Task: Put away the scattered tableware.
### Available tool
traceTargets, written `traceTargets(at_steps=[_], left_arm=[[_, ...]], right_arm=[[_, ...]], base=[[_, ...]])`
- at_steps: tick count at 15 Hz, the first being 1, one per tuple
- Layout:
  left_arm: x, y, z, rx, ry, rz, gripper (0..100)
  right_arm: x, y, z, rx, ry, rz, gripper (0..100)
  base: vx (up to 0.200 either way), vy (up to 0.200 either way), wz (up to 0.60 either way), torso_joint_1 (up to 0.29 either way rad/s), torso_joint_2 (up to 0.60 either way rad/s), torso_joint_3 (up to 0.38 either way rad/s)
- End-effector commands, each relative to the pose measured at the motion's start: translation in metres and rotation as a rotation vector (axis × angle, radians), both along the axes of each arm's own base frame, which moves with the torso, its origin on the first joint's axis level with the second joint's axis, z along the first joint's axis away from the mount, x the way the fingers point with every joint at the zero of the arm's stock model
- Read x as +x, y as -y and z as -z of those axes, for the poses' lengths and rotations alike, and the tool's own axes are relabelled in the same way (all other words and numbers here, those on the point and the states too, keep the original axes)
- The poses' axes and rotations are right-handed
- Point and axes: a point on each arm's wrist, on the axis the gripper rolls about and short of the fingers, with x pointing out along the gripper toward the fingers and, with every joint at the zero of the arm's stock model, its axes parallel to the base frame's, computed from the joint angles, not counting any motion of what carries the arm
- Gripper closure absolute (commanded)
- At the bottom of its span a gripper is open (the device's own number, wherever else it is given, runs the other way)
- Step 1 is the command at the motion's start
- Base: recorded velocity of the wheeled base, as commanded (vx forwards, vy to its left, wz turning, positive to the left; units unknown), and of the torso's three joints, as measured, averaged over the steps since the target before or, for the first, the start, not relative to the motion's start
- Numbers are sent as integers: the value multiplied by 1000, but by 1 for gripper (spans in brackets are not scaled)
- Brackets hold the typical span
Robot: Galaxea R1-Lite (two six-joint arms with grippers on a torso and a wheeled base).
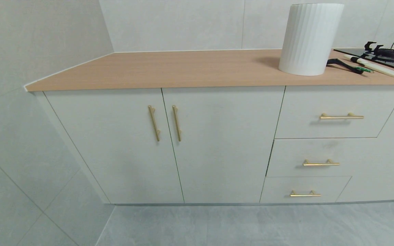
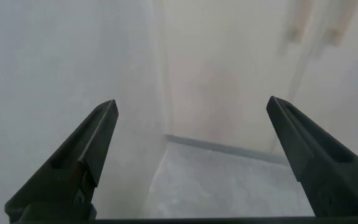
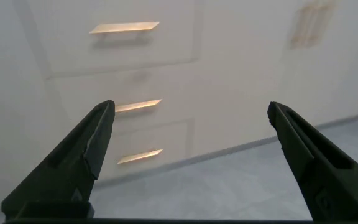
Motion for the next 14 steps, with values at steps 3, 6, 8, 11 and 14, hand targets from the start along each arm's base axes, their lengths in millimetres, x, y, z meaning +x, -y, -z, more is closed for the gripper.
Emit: traceTargets(at_steps=[3,6,8,11,14], left_arm=[[7,4,21,-12,-79,181,0],[7,4,21,-14,-72,183,0],[7,4,21,-17,-70,182,0],[7,4,20,-31,-65,182,0],[7,4,20,-51,-63,183,0]], right_arm=[[4,-4,13,-14,-77,-178,0],[6,-6,19,-13,-151,-292,0],[5,-6,19,21,-126,-291,0],[4,-6,19,45,-121,-289,0],[4,-6,19,45,-121,-289,0]], base=[[0,0,0,0,0,0],[0,0,0,0,0,0],[0,0,0,0,0,0],[0,0,0,0,0,0],[0,0,0,0,0,0]])
